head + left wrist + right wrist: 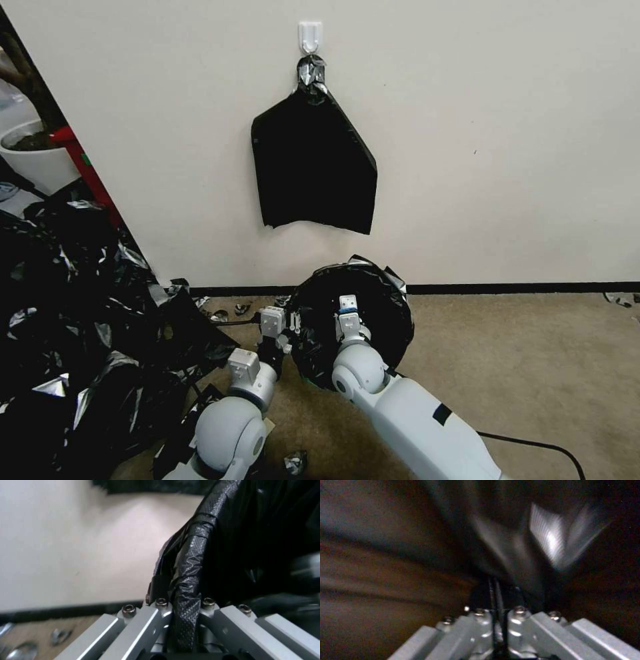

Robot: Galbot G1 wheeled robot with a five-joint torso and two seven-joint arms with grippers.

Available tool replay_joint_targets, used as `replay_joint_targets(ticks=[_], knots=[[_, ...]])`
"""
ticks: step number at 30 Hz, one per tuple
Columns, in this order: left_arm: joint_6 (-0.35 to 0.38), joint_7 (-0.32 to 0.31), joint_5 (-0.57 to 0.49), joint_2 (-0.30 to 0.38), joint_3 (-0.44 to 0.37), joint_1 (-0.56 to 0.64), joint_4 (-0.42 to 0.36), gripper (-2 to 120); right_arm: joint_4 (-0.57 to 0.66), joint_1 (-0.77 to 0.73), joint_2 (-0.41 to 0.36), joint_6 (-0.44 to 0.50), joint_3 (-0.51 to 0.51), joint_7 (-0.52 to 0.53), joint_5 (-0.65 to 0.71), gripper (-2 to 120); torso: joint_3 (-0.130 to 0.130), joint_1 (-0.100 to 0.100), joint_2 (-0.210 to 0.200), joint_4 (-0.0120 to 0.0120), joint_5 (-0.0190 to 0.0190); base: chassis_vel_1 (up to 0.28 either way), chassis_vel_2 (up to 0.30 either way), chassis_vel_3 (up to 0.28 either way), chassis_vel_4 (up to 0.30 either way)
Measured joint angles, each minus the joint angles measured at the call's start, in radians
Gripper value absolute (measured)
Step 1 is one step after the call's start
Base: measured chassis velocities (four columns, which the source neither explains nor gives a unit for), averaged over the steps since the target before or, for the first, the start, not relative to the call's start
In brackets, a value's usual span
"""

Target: Place a trash bag onto the trash bin.

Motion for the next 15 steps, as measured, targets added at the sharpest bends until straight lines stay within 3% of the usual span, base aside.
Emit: replay_joint_targets(ticks=[4, 6, 8, 9, 10, 12, 13, 15], knots=[[0.075, -0.076, -0.096, 0.004, -0.013, -0.043, 0.045, 3, 0.174, -0.115, -0.087, 0.071, 0.020, -0.170, -0.058, 25, 0.000, 0.000, 0.000, -0.0001, -0.0001, 0.000, 0.000, 0.000, 0.000], [0.082, -0.084, -0.108, 0.004, -0.014, -0.048, 0.050, 3, 0.189, -0.129, -0.098, 0.087, 0.025, -0.196, -0.069, 27, 0.000, 0.000, 0.000, -0.0002, -0.0001, 0.000, 0.000, 0.000, 0.000], [0.157, -0.159, -0.206, 0.001, -0.021, -0.074, 0.066, 3, 0.243, -0.195, -0.129, 0.191, 0.073, -0.343, -0.144, 41, 0.000, 0.000, 0.000, -0.0003, -0.0001, 0.000, 0.000, 0.000, 0.000], [0.157, -0.159, -0.206, 0.001, -0.021, -0.074, 0.066, 3, 0.243, -0.195, -0.129, 0.191, 0.073, -0.343, -0.144, 41, 0.000, 0.000, 0.000, -0.0003, -0.0001, 0.000, 0.000, 0.000, 0.000], [0.223, -0.227, -0.294, -0.001, -0.026, -0.090, 0.068, 3, 0.266, -0.228, -0.132, 0.288, 0.123, -0.448, -0.216, 45, 0.000, 0.000, 0.000, -0.0003, -0.0001, 0.000, 0.000, 0.000, 0.000], [0.328, -0.340, -0.446, -0.001, -0.038, -0.106, 0.065, 3, 0.275, -0.249, -0.106, 0.425, 0.203, -0.501, -0.327, 55, 0.000, 0.000, 0.000, -0.0003, 0.0000, 0.000, 0.000, 0.000, 0.000], [0.328, -0.340, -0.446, -0.001, -0.038, -0.106, 0.065, 3, 0.275, -0.249, -0.106, 0.425, 0.203, -0.501, -0.327, 55, 0.000, 0.000, 0.000, -0.0003, 0.0000, 0.000, 0.000, 0.000, 0.000], [0.391, -0.403, -0.543, -0.001, -0.049, -0.110, 0.054, 3, 0.283, -0.260, -0.071, 0.487, 0.264, -0.501, -0.392, 63, 0.000, 0.000, 0.000, -0.0002, -0.0001, 0.000, 0.000, 0.000, 0.000]])
